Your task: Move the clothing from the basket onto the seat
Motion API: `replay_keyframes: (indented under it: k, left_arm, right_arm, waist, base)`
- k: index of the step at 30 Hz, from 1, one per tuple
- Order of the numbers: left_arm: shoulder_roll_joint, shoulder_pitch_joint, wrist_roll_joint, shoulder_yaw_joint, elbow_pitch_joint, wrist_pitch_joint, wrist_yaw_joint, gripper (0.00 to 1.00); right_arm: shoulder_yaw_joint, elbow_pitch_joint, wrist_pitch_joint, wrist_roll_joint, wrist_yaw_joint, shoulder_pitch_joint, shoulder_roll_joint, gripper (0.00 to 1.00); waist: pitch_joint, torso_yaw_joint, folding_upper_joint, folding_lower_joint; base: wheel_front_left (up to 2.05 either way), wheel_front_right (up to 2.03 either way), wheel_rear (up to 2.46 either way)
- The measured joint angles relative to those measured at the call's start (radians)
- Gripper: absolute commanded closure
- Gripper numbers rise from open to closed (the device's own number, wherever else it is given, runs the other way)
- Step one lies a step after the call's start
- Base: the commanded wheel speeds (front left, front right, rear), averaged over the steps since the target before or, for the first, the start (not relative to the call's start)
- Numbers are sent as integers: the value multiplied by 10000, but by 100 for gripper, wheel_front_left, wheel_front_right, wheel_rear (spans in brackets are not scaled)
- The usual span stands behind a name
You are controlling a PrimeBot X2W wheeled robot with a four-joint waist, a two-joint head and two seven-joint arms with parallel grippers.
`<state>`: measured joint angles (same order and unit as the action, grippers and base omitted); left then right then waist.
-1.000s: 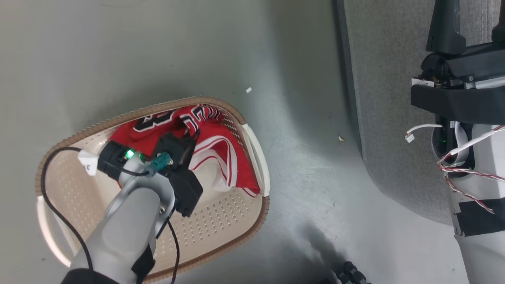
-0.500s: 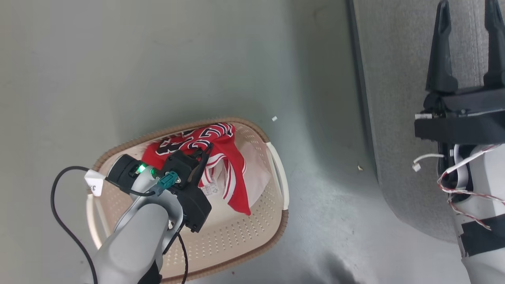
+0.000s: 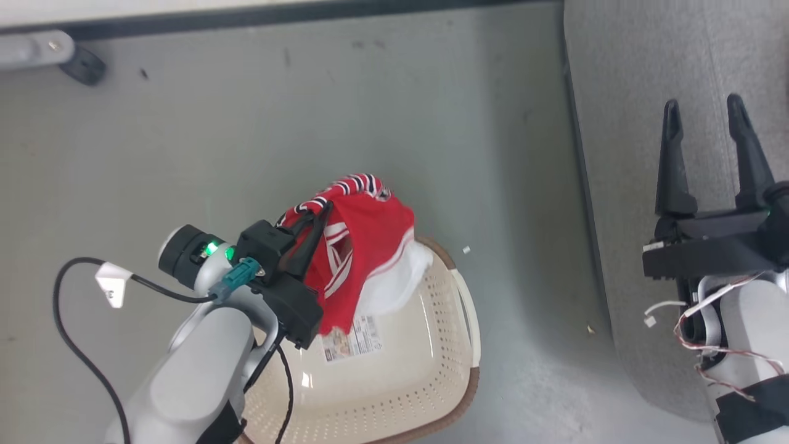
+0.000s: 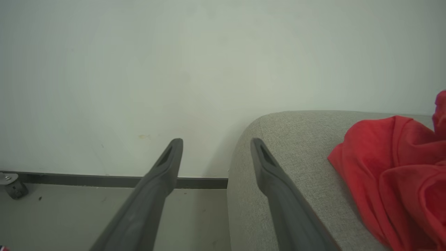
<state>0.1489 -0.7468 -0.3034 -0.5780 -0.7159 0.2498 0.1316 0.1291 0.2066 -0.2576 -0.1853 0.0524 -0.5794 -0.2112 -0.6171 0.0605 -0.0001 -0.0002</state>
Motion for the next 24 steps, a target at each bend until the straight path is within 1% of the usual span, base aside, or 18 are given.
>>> replay_keyframes:
  k: [3, 9, 13, 15, 19, 24]
  left_arm:
    - [167, 0, -171, 36, 263, 0, 0, 100]
    - [382, 219, -725, 144, 711, 2, 0, 100]
    - [418, 453, -1246, 173, 918, 2, 0, 100]
    - [443, 548, -1394, 173, 1103, 2, 0, 100]
    - [500, 637, -1856, 107, 1336, 2, 0, 100]
    - [685, 986, -2067, -144, 1505, 2, 0, 100]
  right_arm:
    - [21, 184, 0, 0, -82, 220, 25, 0]
    - [138, 554, 4, -2, -127, 664, 142, 0]
    - [228, 811, 6, -6, -267, 908, 226, 0]
    - [309, 917, 6, -6, -278, 1057, 299, 0]
    - [439, 1221, 8, -33, -378, 1268, 445, 0]
    - [644, 1549, 8, -84, -489, 1708, 736, 0]
  waist:
    - [439, -155, 0, -1]
    - [1338, -415, -1, -1]
    - [1948, -551, -1, 0]
    - [2249, -607, 0, 0]
    - [2860, -698, 0, 0]
    - [3623, -760, -1, 0]
  base:
    - [0, 0, 0]
    - [0, 0, 0]
    - [0, 0, 0]
    - [0, 0, 0]
    - [0, 0, 0]
    - [0, 0, 0]
